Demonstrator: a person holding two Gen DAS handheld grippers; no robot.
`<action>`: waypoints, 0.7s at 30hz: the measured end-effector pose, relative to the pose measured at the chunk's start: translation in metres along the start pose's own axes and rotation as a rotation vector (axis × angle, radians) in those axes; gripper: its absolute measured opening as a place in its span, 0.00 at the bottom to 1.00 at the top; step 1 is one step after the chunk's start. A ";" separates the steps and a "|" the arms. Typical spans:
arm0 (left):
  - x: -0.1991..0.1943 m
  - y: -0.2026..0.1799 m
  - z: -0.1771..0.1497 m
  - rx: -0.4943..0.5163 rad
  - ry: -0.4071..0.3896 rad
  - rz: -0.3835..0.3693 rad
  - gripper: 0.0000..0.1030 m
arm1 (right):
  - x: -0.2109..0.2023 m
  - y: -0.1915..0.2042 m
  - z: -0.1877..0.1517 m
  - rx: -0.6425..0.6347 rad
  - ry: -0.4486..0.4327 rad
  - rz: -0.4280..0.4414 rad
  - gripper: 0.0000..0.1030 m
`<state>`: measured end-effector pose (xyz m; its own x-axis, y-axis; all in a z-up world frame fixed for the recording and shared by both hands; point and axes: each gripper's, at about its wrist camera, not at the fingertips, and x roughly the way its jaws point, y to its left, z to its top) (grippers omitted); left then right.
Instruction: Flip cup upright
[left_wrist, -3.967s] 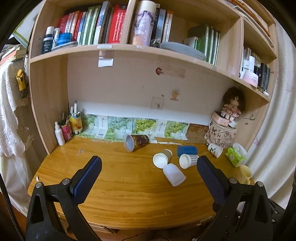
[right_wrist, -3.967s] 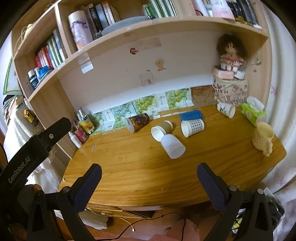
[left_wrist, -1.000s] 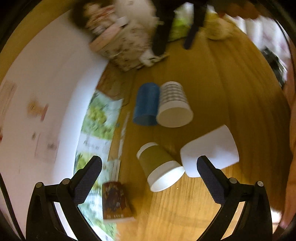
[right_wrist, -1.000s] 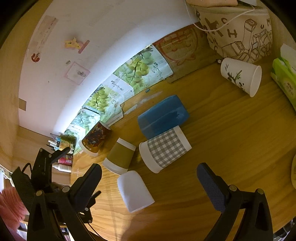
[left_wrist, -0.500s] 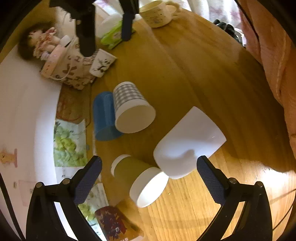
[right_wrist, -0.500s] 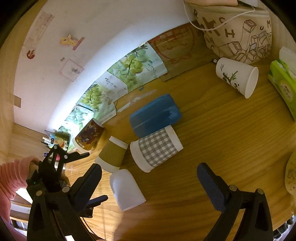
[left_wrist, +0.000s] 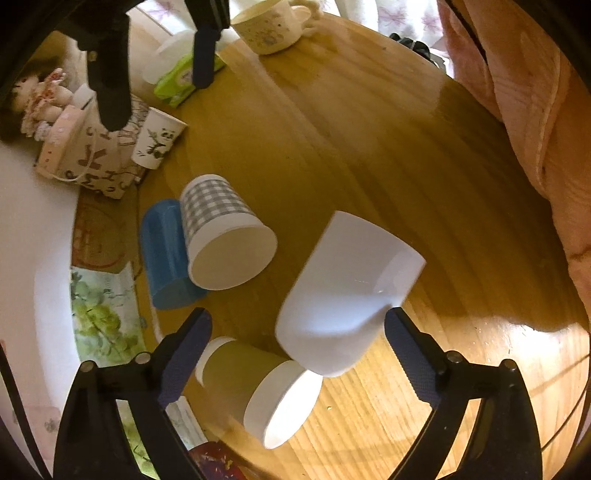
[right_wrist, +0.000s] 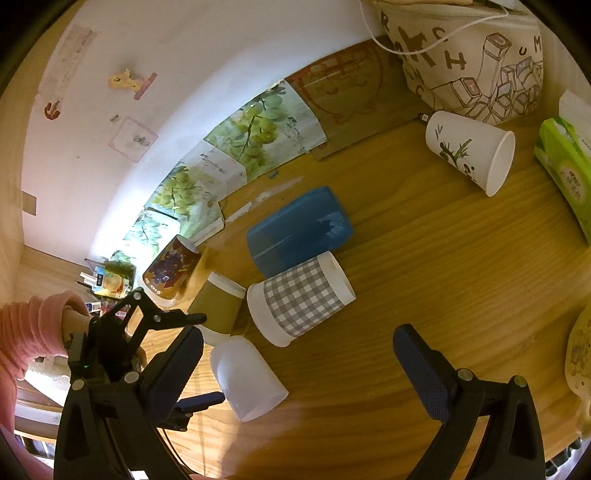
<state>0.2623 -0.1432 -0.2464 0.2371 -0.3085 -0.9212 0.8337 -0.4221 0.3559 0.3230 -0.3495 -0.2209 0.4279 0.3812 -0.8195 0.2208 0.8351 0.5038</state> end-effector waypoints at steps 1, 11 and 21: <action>0.002 0.001 0.000 0.002 0.004 -0.010 0.92 | 0.000 -0.001 0.000 0.002 0.001 0.000 1.00; 0.015 -0.002 0.004 0.056 0.038 -0.144 0.76 | 0.005 -0.008 0.006 0.007 0.006 -0.005 1.00; 0.018 0.003 0.008 0.018 0.073 -0.204 0.71 | 0.008 -0.011 0.008 0.016 0.008 0.006 1.00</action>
<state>0.2651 -0.1574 -0.2610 0.1006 -0.1535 -0.9830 0.8591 -0.4850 0.1636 0.3312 -0.3585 -0.2310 0.4220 0.3900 -0.8184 0.2317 0.8264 0.5133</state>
